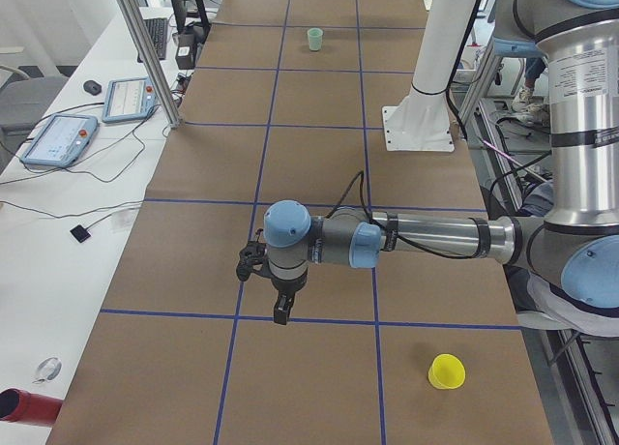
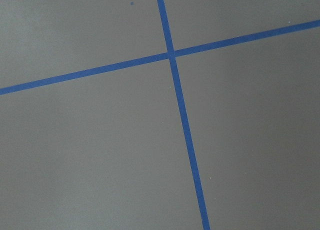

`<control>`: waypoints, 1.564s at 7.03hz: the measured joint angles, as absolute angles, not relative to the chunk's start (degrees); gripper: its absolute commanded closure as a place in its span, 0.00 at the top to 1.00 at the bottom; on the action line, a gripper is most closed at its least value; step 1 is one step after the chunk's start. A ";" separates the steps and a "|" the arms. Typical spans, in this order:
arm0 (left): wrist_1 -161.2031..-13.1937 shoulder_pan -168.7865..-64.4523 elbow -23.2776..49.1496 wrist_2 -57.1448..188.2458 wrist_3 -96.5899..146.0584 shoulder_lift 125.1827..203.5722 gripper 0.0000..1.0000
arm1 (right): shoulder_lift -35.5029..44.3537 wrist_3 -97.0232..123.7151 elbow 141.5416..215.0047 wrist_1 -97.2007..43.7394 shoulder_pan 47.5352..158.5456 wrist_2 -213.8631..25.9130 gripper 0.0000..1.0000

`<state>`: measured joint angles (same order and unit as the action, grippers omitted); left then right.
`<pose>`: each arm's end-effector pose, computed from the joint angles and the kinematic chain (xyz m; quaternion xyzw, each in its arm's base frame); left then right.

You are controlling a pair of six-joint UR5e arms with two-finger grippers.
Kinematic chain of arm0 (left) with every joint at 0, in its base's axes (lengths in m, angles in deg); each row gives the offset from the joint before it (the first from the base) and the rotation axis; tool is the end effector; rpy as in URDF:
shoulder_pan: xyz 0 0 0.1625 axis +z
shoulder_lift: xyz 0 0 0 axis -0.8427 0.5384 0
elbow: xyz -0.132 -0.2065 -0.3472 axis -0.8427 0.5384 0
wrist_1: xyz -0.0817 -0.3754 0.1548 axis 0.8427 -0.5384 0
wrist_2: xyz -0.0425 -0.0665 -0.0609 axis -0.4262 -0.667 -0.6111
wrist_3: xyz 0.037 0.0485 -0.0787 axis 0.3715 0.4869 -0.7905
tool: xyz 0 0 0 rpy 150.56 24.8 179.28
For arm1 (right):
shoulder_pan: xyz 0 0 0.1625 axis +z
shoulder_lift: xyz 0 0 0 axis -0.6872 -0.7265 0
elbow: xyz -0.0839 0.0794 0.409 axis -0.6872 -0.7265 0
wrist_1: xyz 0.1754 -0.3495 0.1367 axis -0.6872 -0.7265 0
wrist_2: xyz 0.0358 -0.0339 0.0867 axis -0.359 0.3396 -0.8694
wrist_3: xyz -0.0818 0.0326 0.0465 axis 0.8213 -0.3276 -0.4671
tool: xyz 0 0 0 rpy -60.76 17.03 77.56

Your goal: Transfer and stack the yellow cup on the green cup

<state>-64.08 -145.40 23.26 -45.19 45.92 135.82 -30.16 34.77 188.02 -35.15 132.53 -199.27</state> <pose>-0.0509 -0.4340 0.6301 0.0586 0.3582 0.0861 0.9278 0.0656 -0.3913 0.6587 0.0371 -0.3269 -0.0566 0.9426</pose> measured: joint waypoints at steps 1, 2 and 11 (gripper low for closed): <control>-64.11 -145.40 23.34 -45.21 45.95 135.79 1.00 | -30.20 34.77 188.02 -35.17 132.53 -199.29 1.00; -64.14 -145.40 23.45 -45.25 45.96 135.76 1.00 | -30.29 34.77 188.02 -35.19 132.53 -199.33 1.00; -68.32 -145.17 28.41 -45.36 45.41 138.90 1.00 | -32.84 34.97 185.73 -35.24 132.53 -199.96 1.00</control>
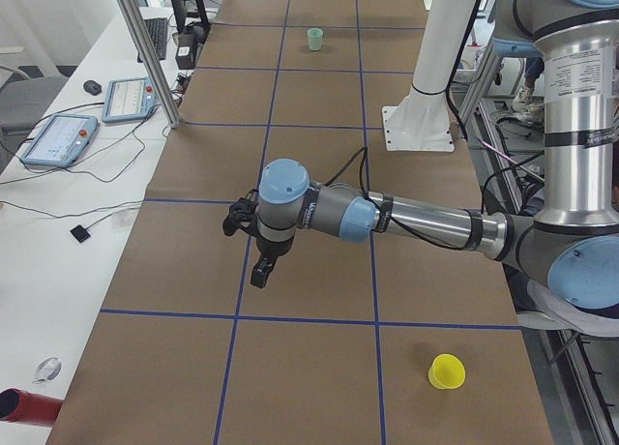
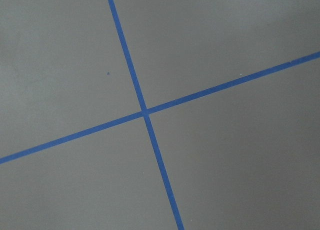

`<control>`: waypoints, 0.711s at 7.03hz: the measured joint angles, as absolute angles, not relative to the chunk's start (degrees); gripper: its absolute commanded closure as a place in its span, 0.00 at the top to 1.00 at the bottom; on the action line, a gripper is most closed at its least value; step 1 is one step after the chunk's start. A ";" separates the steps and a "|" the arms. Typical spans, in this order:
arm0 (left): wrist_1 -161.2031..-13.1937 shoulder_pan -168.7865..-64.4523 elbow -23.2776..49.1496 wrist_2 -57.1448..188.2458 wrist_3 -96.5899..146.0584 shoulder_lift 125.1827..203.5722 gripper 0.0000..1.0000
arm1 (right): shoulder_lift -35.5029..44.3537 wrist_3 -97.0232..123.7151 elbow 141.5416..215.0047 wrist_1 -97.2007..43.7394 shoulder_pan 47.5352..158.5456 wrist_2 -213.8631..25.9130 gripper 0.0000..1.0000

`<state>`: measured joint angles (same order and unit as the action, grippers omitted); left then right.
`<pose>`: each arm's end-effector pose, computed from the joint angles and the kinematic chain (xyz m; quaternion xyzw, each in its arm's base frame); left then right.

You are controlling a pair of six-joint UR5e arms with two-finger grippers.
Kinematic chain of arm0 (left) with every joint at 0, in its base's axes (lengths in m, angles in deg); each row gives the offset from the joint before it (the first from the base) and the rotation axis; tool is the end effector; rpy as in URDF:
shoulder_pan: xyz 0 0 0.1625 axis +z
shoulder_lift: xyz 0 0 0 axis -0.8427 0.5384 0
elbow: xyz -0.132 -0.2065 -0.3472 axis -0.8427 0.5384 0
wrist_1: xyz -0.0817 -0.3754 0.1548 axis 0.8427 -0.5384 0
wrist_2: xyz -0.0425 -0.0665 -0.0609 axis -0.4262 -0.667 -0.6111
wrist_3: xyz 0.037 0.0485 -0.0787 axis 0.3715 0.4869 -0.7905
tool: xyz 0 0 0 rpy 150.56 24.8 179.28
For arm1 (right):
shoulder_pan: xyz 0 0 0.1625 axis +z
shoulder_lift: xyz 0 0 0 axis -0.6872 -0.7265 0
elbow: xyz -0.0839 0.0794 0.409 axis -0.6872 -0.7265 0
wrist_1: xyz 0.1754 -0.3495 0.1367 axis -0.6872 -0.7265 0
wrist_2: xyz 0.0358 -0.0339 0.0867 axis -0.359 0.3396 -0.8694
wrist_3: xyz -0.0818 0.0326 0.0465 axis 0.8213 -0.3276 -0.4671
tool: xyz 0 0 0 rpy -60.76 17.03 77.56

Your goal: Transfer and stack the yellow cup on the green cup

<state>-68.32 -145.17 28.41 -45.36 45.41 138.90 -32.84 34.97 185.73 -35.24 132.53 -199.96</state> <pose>-0.0479 -0.4617 0.5525 0.1569 0.3527 0.1222 0.9144 0.0651 -0.3628 0.6954 -0.0038 -0.3342 -0.0436 0.9415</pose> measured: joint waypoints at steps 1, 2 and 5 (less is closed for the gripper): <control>-68.49 -145.16 28.49 -46.11 45.40 139.25 1.00 | -33.02 34.96 185.35 -35.19 132.53 -199.97 1.00; -68.69 -145.17 28.43 -47.00 45.48 139.37 1.00 | -33.00 34.95 185.22 -35.14 132.53 -200.00 1.00; -71.93 -145.23 29.61 -48.27 44.66 138.94 1.00 | -31.35 34.73 185.41 -35.00 132.53 -199.97 1.00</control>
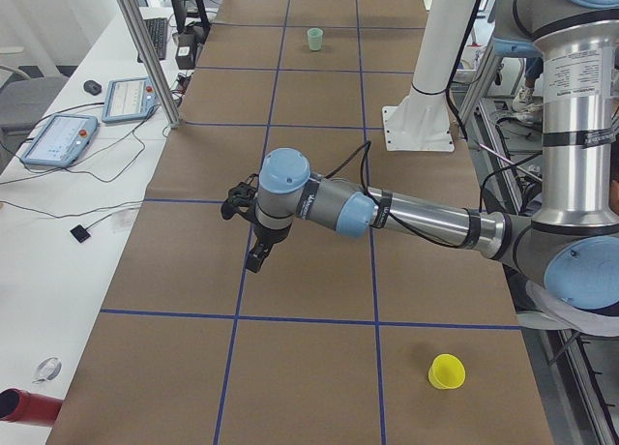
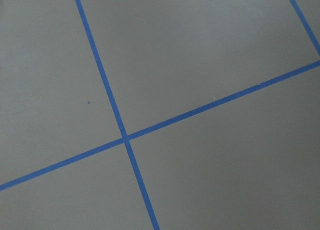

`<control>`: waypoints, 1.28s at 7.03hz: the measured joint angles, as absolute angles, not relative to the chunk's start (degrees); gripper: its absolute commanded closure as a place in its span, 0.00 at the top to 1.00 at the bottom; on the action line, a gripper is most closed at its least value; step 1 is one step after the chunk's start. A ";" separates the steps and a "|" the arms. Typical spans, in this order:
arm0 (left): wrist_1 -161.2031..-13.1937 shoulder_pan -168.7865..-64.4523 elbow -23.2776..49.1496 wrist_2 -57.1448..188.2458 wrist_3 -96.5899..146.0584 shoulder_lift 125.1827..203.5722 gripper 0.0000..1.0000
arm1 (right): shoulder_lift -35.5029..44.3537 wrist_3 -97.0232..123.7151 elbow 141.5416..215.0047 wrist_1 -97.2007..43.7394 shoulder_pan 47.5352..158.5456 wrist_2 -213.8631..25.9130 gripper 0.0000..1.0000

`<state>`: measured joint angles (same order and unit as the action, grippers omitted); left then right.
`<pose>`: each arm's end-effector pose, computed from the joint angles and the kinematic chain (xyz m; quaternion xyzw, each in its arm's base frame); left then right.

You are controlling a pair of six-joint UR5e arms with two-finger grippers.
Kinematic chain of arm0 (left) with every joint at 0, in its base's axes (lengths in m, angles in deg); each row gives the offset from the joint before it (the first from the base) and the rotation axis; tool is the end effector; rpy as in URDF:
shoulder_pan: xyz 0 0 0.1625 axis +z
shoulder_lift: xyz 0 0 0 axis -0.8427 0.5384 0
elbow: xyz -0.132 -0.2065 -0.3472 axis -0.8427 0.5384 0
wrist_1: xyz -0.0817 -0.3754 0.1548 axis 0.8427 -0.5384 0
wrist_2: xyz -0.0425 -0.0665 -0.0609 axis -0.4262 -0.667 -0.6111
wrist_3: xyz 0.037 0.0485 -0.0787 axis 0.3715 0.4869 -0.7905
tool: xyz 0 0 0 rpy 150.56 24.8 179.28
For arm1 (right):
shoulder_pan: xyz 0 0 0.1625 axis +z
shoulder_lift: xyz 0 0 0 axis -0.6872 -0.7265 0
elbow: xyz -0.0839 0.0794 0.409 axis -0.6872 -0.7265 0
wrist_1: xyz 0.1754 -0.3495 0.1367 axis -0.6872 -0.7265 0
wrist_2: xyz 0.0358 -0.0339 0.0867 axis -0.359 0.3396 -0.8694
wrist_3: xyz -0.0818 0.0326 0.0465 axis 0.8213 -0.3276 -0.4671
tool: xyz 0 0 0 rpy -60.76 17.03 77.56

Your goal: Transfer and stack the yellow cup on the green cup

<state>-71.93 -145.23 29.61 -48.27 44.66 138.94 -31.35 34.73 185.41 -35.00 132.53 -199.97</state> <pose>-0.0447 -0.4617 0.5309 0.1923 0.3730 0.1344 0.8977 0.0649 -0.3762 0.6881 0.0071 -0.3339 -0.0457 0.9415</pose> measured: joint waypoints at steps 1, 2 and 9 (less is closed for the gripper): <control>-72.59 -145.23 30.34 -49.23 44.37 139.01 1.00 | -30.79 34.74 185.43 -35.03 132.53 -199.96 1.00; -72.91 -145.23 31.40 -50.36 43.08 139.26 1.00 | -30.54 34.76 185.42 -35.09 132.53 -200.06 1.00; -74.93 -136.63 40.77 -26.38 6.27 138.78 1.00 | -31.24 34.92 185.00 -35.32 132.53 -201.67 1.00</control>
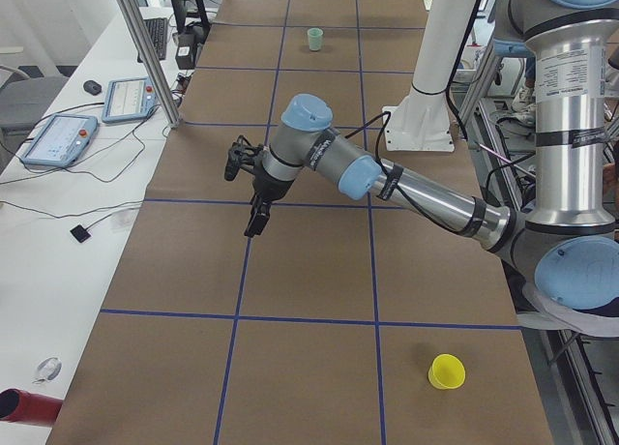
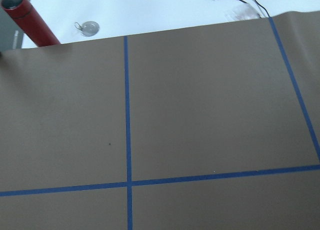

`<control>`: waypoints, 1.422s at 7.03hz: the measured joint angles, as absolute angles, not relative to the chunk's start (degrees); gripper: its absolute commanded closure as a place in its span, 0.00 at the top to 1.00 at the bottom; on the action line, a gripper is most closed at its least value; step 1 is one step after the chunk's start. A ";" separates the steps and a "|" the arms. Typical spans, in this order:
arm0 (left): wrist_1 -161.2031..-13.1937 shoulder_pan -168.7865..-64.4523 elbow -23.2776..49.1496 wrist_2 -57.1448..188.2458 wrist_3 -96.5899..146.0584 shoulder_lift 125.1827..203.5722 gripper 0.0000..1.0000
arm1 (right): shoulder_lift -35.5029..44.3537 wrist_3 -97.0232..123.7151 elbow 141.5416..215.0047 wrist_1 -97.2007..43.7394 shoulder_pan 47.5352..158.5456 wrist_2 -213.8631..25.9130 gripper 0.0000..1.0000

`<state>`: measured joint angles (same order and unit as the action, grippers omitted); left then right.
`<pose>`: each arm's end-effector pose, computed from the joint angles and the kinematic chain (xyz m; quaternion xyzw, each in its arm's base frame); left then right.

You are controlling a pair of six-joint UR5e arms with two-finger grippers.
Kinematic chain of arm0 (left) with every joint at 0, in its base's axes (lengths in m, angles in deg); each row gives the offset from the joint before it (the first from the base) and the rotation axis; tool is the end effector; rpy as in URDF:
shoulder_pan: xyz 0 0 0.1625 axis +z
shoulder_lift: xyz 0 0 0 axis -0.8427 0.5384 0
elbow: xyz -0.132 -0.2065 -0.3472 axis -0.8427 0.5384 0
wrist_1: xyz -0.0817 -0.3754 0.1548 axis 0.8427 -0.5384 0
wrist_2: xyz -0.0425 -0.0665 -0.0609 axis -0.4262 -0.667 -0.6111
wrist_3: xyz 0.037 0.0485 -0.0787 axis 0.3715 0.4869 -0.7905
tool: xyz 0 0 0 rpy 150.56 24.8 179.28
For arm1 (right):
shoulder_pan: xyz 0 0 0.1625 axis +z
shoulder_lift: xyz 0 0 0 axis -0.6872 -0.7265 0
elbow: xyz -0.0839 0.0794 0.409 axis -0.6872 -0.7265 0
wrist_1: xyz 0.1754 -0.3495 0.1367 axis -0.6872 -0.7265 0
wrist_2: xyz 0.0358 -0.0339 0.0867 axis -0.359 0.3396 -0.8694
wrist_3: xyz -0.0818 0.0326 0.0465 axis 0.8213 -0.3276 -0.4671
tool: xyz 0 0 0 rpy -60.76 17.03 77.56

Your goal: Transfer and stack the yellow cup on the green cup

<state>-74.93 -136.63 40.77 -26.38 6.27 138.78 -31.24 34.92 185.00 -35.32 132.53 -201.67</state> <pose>-0.0073 -0.4611 0.4466 0.2144 0.2947 -0.1174 0.9238 0.0626 -0.3760 0.6895 0.0031 -0.3480 -0.0451 0.9364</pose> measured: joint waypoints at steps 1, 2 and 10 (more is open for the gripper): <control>-74.39 -131.88 41.47 -17.83 -2.33 138.79 1.00 | -31.66 34.94 184.94 -35.33 132.53 -201.71 1.00; -72.93 -128.19 41.75 -10.22 -10.26 138.79 1.00 | -31.87 34.93 184.90 -35.33 132.53 -201.73 1.00; -23.96 -116.31 40.87 10.96 -62.57 138.38 1.00 | -32.18 34.94 183.69 -35.40 132.53 -201.67 1.00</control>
